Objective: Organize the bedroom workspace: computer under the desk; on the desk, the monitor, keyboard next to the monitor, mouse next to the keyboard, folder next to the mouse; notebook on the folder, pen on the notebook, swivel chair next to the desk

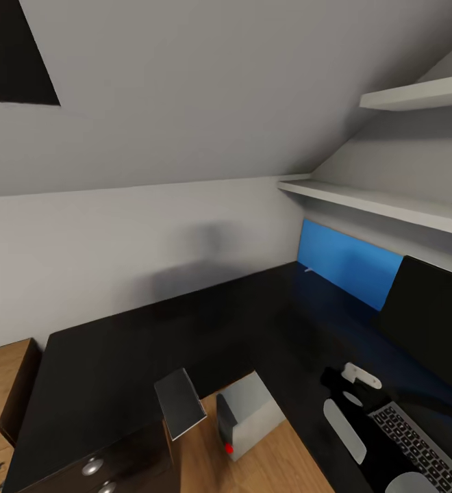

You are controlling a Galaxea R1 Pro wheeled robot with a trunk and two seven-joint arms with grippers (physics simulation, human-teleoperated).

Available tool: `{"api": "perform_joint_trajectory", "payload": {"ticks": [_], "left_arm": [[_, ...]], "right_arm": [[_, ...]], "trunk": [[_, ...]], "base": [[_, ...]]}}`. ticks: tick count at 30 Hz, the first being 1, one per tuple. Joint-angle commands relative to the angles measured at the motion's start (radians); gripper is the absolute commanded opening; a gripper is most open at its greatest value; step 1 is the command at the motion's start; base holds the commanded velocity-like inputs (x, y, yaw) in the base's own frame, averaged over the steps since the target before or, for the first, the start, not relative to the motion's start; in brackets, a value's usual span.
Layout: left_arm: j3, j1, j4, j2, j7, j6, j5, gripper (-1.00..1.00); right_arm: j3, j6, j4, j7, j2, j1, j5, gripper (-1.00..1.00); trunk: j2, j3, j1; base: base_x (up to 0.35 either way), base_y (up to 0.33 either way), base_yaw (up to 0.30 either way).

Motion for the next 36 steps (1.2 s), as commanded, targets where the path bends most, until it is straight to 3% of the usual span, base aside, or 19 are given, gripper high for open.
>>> {"api": "perform_joint_trajectory", "payload": {"ticks": [1, 13, 36], "left_arm": [[-0.009, -0.001, 0.000, 0.001, 0.006, -0.004, 0.009, 1.00], [-0.009, -0.001, 0.000, -0.002, 0.005, -0.004, 0.010, 1.00], [-0.006, -0.001, -0.001, -0.019, 0.014, -0.005, 0.014, 1.00]], "right_arm": [[0.005, 0.001, 0.003, -0.002, -0.001, -0.001, -0.006, -1.00], [0.005, -0.002, 0.071, 0.093, -0.003, -0.017, -0.005, -1.00], [0.002, -0.029, 0.353, 0.101, -0.003, -0.151, -0.007, -1.00]], "trunk": [[-0.002, -0.002, 0.001], [-0.002, -0.002, 0.001], [-0.002, -0.002, 0.001]], "base": [[0.041, 0.000, 0.000], [0.087, 0.000, 0.000], [0.007, 0.000, 0.000]]}}
